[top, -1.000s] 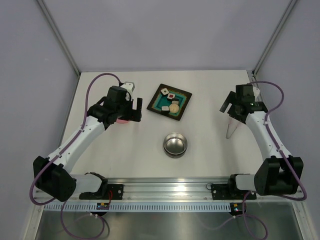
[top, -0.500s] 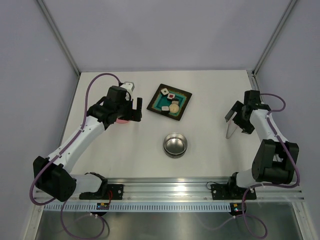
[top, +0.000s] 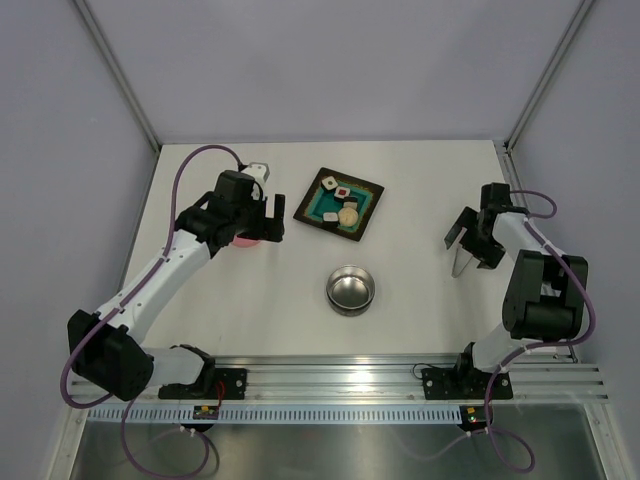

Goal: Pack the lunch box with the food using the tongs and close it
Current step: Pick up the clamp at the center of the board.

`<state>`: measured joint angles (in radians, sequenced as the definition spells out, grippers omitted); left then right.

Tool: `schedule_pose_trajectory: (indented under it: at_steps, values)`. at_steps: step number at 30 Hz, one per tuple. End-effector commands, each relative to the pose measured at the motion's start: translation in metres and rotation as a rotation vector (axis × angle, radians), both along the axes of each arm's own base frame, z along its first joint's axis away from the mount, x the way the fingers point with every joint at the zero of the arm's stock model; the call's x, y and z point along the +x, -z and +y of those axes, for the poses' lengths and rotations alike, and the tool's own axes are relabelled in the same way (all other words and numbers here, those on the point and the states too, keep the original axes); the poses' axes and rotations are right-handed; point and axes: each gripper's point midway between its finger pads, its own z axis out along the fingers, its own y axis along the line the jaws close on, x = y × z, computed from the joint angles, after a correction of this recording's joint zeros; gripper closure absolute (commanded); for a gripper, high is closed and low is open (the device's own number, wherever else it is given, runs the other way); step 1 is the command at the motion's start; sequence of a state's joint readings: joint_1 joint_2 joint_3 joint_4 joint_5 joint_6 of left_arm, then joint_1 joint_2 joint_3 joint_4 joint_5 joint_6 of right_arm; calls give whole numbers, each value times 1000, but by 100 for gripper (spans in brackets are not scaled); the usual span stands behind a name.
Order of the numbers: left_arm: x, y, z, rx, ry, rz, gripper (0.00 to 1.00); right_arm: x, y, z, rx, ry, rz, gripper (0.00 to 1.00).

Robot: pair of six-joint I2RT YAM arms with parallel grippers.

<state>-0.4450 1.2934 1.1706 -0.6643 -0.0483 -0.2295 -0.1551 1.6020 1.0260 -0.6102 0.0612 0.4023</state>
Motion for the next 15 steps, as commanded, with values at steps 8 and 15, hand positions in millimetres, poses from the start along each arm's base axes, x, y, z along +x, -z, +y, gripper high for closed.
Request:
schedule_pose_trajectory:
  at_steps: [8,15]
  values:
    - [9,-22,-6,-32,12,-50,1,22,11,-3,-30,-31,-16,5]
    - [9,-23,-6,-30,9,-52,1,25,26,6,-62,-77,28,18]
